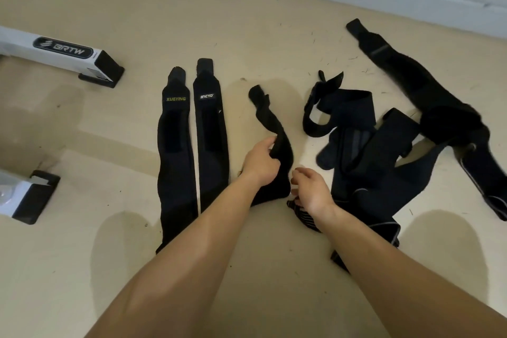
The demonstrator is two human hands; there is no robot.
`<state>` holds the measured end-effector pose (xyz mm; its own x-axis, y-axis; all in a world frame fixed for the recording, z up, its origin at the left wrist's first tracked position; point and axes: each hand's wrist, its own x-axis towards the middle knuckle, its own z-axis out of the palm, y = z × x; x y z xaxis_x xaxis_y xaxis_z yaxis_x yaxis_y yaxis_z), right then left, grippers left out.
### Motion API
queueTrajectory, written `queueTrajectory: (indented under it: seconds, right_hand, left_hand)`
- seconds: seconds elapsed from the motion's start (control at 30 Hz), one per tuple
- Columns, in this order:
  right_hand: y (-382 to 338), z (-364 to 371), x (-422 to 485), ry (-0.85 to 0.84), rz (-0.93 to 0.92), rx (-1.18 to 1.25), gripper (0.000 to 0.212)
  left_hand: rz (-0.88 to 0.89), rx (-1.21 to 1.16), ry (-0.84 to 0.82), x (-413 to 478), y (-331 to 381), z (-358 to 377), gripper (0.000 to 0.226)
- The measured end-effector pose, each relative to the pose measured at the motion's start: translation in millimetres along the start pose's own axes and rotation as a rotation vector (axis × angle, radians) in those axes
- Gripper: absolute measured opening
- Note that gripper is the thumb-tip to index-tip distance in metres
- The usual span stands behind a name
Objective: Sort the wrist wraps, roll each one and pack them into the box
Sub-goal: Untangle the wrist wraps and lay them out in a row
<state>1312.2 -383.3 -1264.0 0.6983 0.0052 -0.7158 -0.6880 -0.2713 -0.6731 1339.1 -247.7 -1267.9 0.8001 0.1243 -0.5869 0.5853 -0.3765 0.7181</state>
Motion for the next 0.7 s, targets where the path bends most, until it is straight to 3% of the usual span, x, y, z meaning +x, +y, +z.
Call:
queueTrajectory:
  seconds: [0.17,0.3,0.37,0.4,0.47,0.53,0.7]
  right_hand:
    - [-17.7,-20.3,-7.7,-0.062,0.141,0.324,0.059]
    - [-32.8,-31.3,-21.2,-0.086,0.052,0.429,0.041]
    - [-35.9,-32.9,-31.5,-0.085,-0.014,0.373,0.025]
    - [-36.0,-33.6,-38.1,-0.099,-0.040,0.352,0.026]
    - [-34.8,-35.4,-53.7,-0.147,-0.073,0.336,0.035]
    - [-30.6,-38.3,-68.3,-0.201,-0.095,0.324,0.041]
    - [-22.5,-49.3,-99.9,-0.285,-0.142,0.220,0.043]
  left_hand:
    - [0.003,-0.192,-0.166,-35.6,15.2,-7.0,0.044]
    - [-0.075,-0.145,-0.309,-64.0,5.3,-14.3,0.041]
    - [-0.172,-0.292,-0.401,-78.6,2.2,-22.0,0.037]
    - [-0.242,-0.410,-0.407,-84.8,1.5,-25.8,0.043]
    - [-0.343,-0.559,-0.344,-94.1,2.3,-33.4,0.066]
    - [-0.357,-0.647,-0.261,-101.2,7.6,-32.9,0.075]
    - [-0.213,-0.823,-0.024,-113.1,36.2,-24.4,0.042]
